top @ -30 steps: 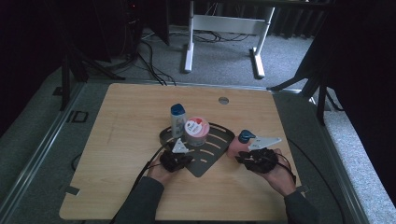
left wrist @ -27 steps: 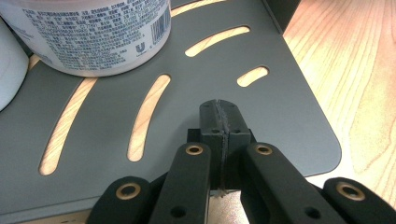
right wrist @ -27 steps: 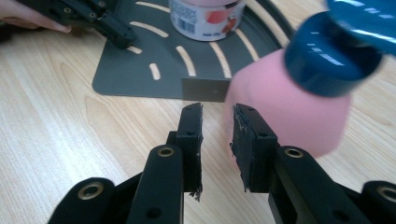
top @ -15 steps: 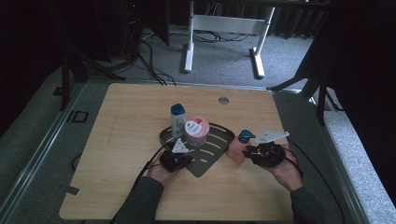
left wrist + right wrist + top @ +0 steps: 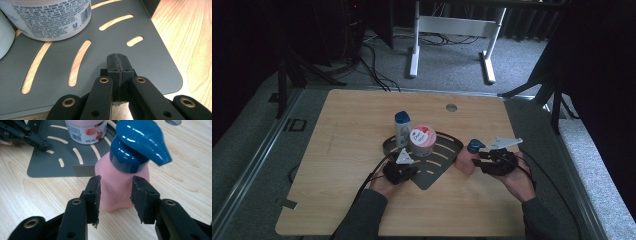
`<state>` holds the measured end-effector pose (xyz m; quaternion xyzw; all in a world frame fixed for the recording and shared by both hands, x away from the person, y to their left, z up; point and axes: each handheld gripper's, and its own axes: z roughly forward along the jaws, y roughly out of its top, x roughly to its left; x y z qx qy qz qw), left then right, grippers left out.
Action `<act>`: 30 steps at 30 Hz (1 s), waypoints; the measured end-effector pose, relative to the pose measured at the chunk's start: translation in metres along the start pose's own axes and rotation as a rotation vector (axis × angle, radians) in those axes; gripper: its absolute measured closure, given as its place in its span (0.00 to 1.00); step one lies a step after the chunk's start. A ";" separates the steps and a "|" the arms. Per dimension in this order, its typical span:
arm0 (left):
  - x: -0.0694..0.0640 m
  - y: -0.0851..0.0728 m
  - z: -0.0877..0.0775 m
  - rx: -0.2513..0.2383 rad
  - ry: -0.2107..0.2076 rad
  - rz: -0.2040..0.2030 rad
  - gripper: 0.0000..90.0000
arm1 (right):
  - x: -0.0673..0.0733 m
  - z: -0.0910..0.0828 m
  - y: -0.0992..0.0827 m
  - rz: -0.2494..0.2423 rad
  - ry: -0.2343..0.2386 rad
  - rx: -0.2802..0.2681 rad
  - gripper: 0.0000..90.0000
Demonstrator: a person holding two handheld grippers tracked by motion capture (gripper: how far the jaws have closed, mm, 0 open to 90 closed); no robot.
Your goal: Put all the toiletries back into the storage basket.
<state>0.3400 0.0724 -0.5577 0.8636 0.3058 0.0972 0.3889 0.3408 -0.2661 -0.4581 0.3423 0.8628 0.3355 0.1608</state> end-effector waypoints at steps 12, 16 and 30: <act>0.000 0.000 0.000 -0.002 0.000 0.000 1.00 | -0.001 0.006 0.006 0.022 -0.048 -0.026 0.54; 0.000 0.000 0.000 -0.002 -0.001 0.000 1.00 | -0.002 0.007 0.009 0.025 -0.057 -0.033 0.52; 0.000 -0.001 0.000 -0.005 -0.003 0.000 1.00 | -0.001 0.015 0.014 0.043 -0.068 -0.075 0.51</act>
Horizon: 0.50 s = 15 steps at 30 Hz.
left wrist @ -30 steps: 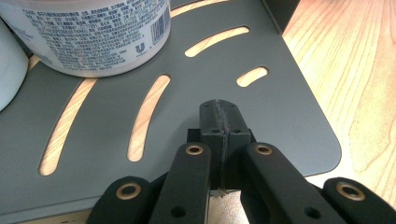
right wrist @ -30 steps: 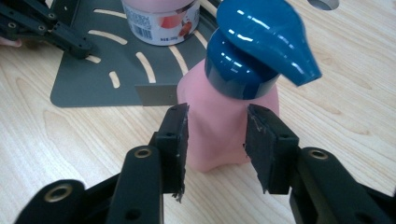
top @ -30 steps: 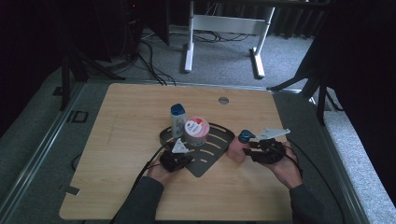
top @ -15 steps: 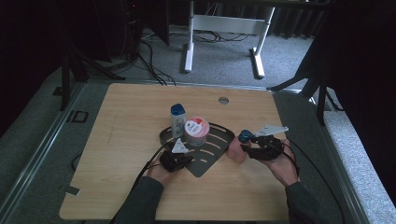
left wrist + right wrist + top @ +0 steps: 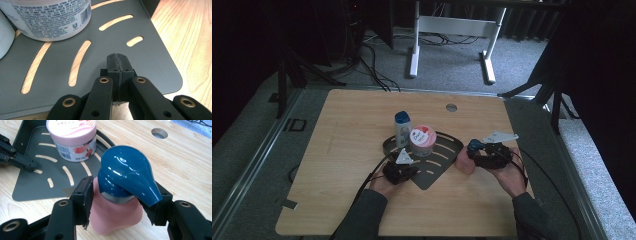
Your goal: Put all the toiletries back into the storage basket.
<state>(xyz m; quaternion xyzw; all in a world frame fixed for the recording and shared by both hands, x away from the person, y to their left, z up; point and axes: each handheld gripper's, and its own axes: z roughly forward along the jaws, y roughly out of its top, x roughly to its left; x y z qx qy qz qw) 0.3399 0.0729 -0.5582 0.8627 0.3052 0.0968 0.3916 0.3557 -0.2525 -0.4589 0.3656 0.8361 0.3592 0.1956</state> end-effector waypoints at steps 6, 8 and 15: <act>0.000 0.000 0.000 0.000 0.000 0.001 1.00 | 0.000 0.004 0.000 0.018 -0.001 -0.017 0.48; 0.000 0.000 0.000 0.000 0.000 0.001 1.00 | 0.001 0.005 -0.001 0.022 -0.005 -0.021 0.46; 0.000 0.000 0.000 0.000 -0.001 0.002 1.00 | 0.004 0.009 -0.003 0.024 -0.025 -0.037 0.43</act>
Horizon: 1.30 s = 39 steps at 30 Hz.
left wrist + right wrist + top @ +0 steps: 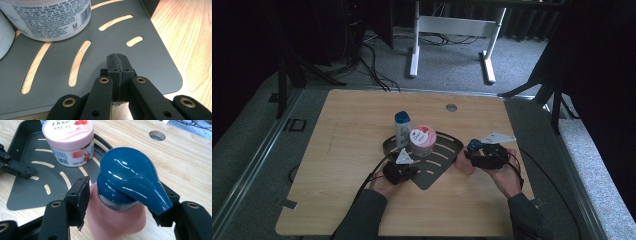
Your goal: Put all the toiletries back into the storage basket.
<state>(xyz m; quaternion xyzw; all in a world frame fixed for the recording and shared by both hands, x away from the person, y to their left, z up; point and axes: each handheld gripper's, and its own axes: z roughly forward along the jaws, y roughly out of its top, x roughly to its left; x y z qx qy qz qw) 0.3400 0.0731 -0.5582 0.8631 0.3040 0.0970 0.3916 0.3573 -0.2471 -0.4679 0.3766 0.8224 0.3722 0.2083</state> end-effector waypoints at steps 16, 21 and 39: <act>0.000 -0.001 0.000 -0.004 -0.001 -0.002 1.00 | -0.004 -0.005 0.003 0.038 0.022 -0.058 0.58; 0.000 -0.001 0.000 -0.004 -0.002 -0.002 1.00 | -0.005 -0.005 0.003 0.038 0.031 -0.059 0.58; 0.000 -0.001 0.000 -0.005 -0.002 0.001 1.00 | -0.002 -0.010 0.003 -0.007 0.040 -0.052 0.59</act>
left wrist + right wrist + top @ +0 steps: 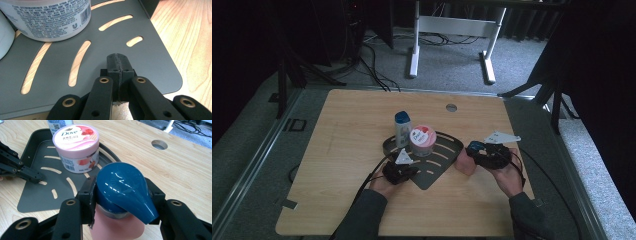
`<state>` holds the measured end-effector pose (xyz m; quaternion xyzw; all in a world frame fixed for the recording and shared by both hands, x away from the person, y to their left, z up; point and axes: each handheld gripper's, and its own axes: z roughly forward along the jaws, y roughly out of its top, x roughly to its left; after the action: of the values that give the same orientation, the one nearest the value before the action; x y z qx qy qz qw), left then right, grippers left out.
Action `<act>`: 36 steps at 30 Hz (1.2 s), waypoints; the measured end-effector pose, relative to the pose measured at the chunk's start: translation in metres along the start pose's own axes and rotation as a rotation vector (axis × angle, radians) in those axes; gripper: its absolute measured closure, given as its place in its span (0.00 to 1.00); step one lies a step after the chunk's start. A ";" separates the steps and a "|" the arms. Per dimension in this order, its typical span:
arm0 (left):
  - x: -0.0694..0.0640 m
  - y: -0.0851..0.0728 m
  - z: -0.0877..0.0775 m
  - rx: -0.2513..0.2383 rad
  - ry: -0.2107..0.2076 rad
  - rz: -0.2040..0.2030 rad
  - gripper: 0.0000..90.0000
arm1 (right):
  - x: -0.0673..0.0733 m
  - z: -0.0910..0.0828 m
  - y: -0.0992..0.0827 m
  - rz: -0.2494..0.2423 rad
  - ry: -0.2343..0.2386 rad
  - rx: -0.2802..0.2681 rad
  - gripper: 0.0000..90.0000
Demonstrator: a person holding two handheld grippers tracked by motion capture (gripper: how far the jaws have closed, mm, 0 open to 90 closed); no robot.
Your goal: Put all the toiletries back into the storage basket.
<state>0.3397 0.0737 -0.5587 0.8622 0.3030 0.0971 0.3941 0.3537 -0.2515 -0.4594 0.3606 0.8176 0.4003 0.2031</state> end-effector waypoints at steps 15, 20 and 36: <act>0.000 0.000 0.000 -0.001 0.000 0.000 1.00 | 0.006 -0.007 -0.003 -0.014 0.013 0.009 0.59; 0.000 0.000 0.000 -0.001 -0.001 -0.001 1.00 | 0.008 -0.009 -0.004 -0.021 0.015 0.013 0.59; 0.000 0.000 0.000 -0.002 0.000 -0.001 1.00 | 0.021 -0.014 -0.006 -0.041 0.037 0.006 0.60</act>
<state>0.3397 0.0738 -0.5589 0.8617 0.3034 0.0973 0.3951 0.3283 -0.2451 -0.4569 0.3368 0.8297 0.4001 0.1950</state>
